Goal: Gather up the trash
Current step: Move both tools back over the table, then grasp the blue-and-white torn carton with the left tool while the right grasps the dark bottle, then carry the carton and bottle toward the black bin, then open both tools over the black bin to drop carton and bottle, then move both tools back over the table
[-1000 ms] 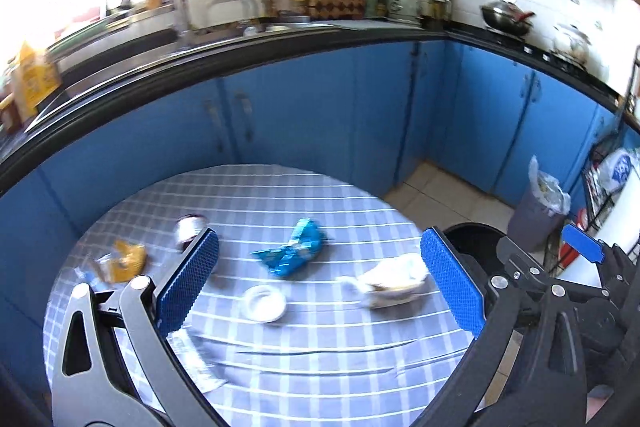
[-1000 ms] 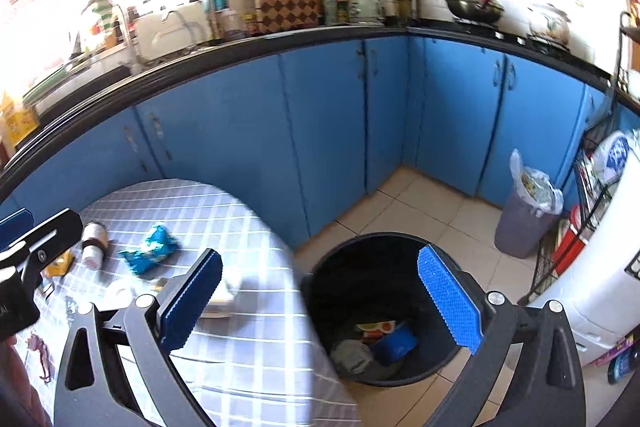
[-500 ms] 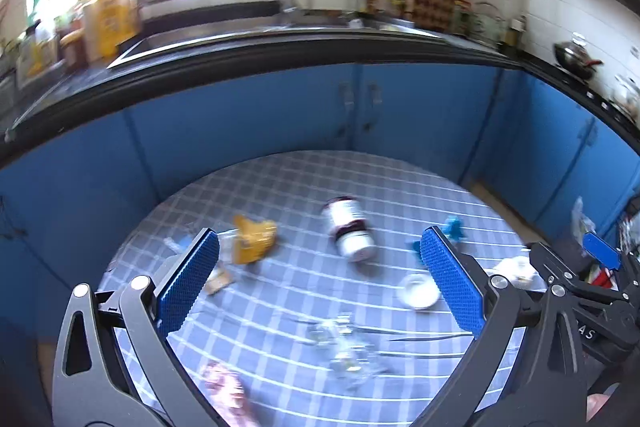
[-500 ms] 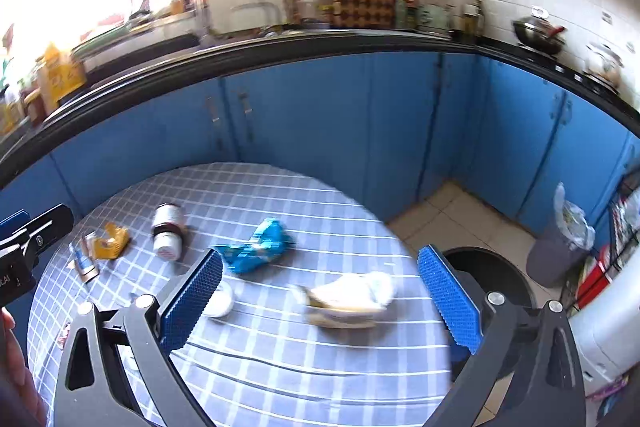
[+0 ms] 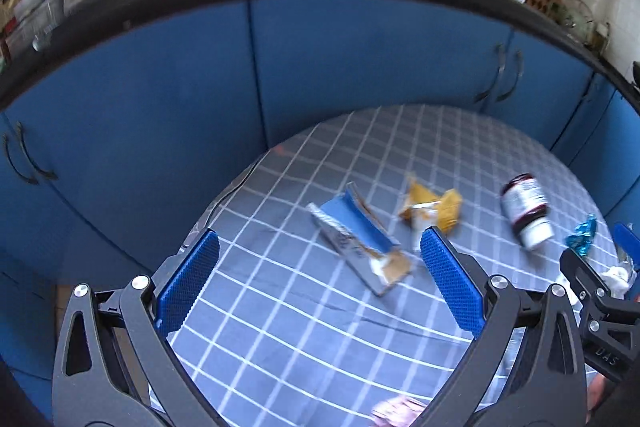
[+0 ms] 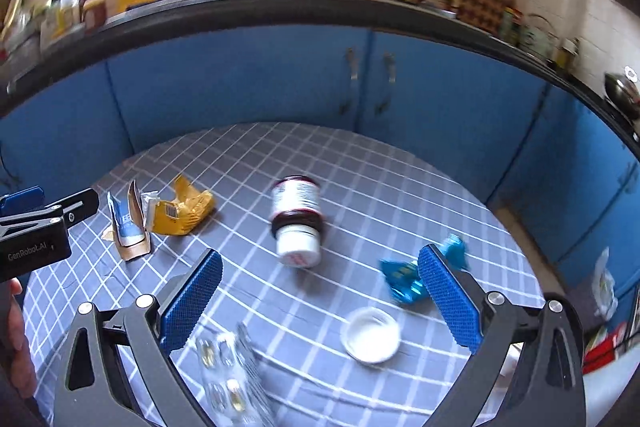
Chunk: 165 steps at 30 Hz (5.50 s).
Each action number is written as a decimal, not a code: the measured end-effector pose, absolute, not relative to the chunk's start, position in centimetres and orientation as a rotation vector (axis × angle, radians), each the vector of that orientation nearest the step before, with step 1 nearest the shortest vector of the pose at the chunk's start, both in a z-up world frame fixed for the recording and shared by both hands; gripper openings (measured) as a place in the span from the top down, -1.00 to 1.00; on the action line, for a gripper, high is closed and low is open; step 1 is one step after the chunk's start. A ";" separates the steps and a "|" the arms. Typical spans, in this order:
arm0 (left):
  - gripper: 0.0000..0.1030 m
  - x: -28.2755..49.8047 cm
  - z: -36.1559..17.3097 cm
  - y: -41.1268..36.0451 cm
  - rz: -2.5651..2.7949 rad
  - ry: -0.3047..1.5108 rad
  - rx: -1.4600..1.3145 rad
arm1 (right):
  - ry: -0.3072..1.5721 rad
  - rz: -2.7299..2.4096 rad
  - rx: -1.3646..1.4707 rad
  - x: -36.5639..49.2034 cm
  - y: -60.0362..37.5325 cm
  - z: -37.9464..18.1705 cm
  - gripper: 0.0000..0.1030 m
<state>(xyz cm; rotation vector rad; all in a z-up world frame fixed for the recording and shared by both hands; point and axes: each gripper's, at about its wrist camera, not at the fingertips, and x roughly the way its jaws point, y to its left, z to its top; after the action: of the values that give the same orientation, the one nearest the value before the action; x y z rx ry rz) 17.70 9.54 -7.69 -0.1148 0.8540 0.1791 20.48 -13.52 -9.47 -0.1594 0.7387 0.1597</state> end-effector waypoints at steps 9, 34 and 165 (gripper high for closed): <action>-0.93 20.5 -9.5 9.2 0.134 0.892 -0.091 | 0.839 0.167 -0.134 24.1 -12.0 -11.8 -0.86; 0.35 21.3 -12.1 9.3 0.077 0.932 -0.129 | 0.867 0.231 -0.193 22.8 -10.6 -12.5 0.44; -0.90 12.7 -2.3 -34.8 -0.428 0.726 0.287 | 0.587 -0.407 0.220 6.7 -49.4 -6.1 -0.48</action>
<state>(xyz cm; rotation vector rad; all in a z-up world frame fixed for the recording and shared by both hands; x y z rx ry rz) 12.73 -34.79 -2.26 0.2873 0.7256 -0.4282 6.70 -49.41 -6.13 0.2202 0.5872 -0.4068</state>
